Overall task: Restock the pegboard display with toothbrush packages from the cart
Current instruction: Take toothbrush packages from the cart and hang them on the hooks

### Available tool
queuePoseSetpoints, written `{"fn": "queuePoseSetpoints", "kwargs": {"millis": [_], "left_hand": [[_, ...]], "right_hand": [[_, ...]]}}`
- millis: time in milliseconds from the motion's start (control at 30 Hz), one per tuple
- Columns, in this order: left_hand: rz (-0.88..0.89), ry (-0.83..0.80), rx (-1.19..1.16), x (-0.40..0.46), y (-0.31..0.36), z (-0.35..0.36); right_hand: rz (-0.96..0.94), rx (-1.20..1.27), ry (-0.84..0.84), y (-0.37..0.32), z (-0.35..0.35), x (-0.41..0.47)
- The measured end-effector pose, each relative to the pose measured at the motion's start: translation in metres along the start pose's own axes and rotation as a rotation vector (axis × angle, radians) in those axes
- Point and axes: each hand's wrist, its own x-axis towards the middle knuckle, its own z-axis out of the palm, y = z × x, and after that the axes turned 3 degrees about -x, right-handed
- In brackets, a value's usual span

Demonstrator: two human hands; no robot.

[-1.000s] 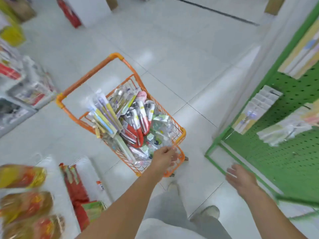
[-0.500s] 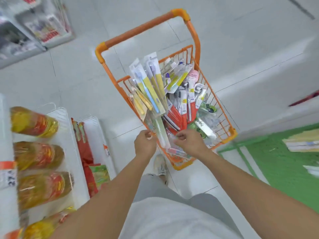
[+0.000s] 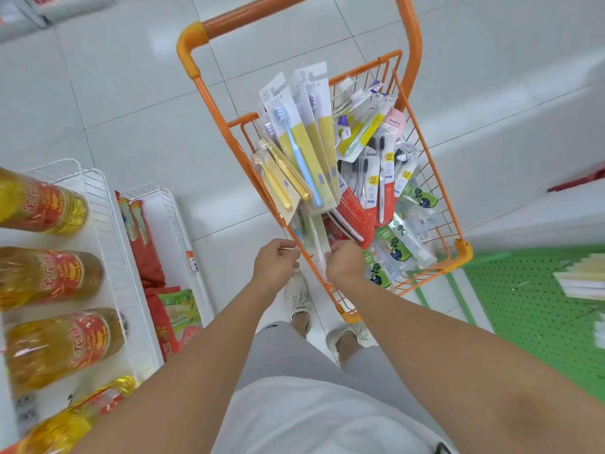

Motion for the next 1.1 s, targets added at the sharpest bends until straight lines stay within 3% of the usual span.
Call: {"fn": "queuePoseSetpoints", "kwargs": {"millis": [200, 467, 533, 633, 867, 1100], "left_hand": [[0.041, -0.114, 0.031, 0.004, 0.017, 0.018], [-0.064, -0.378, 0.179, -0.027, 0.043, 0.066], [-0.057, -0.396, 0.134, -0.033, 0.048, 0.076], [-0.040, -0.493, -0.128, -0.043, 0.069, 0.088], [0.356, -0.181, -0.095, -0.050, 0.109, 0.063], [0.414, 0.032, -0.395, -0.036, 0.141, -0.004]], "right_hand": [[-0.095, -0.060, -0.094, 0.031, -0.028, -0.019], [-0.007, 0.057, -0.194, 0.105, -0.125, -0.055], [-0.010, 0.205, -0.202, 0.108, -0.149, -0.063], [-0.085, 0.377, -0.205, 0.091, -0.166, -0.064], [-0.154, 0.564, -0.130, 0.012, -0.176, -0.025], [-0.179, 0.654, 0.097, -0.090, -0.179, 0.052]]}}
